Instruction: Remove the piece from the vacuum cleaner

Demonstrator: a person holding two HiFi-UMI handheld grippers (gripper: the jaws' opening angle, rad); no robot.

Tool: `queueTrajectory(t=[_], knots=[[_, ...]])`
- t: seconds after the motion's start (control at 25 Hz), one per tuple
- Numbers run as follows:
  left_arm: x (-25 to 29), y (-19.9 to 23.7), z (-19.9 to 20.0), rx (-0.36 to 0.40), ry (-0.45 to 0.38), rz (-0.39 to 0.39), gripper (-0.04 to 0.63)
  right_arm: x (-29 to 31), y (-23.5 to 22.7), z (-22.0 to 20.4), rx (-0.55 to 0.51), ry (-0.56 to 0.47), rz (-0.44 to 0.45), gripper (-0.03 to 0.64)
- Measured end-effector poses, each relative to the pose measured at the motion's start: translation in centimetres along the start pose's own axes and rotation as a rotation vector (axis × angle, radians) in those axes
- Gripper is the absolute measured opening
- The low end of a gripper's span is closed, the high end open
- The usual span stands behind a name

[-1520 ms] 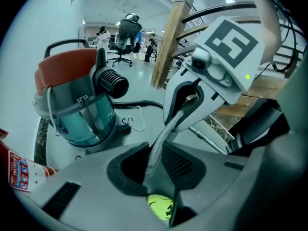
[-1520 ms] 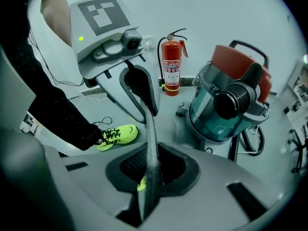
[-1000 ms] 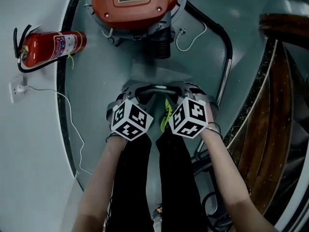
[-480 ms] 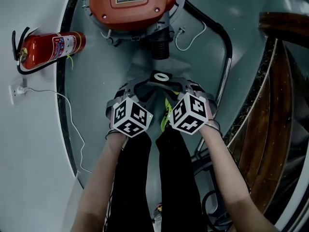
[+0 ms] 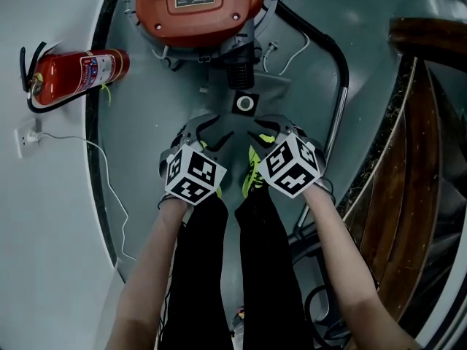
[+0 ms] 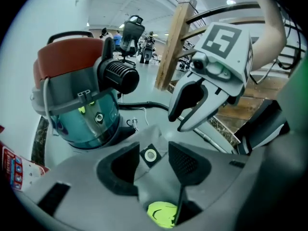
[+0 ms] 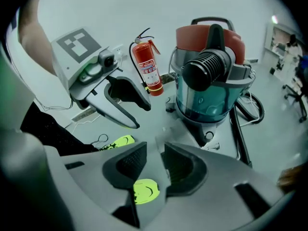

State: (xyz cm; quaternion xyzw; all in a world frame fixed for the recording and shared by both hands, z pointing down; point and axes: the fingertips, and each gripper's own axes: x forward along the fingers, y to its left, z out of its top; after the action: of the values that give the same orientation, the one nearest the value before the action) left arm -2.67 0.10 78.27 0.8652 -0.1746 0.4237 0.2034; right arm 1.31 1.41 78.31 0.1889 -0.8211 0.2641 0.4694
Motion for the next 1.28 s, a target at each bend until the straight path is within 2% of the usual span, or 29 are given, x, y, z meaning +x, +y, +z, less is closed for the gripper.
queueTrajectory(t=[0.24, 0.44, 0.68, 0.84, 1.28], knots=[[-2.0, 1.3, 1.3, -0.16, -0.074, 0.024, 0.184, -1.6, -0.5, 0.9, 0.182, -0.09, -0.009, 0.11], [-4.6, 1.7, 3.6, -0.148, -0.108, 0.042, 0.128, -4.0, -0.4, 2.0, 0.321, -0.147, -0.009, 0.109], [-7.5, 1.6, 5.9, -0.156, -0.138, 0.062, 0.041, -6.8, 0.4, 3.6, 0.333, -0.162, -0.021, 0.104], [-8.9, 0.7, 6.7, -0.201, -0.141, 0.05, 0.011, -8.5, 0.6, 4.4, 0.348, -0.173, -0.032, 0.084], [-14.0, -1.7, 9.5, -0.29, -0.134, 0.013, 0.009, -15.6, 2.7, 7.3, 0.336, -0.173, -0.022, 0.061]])
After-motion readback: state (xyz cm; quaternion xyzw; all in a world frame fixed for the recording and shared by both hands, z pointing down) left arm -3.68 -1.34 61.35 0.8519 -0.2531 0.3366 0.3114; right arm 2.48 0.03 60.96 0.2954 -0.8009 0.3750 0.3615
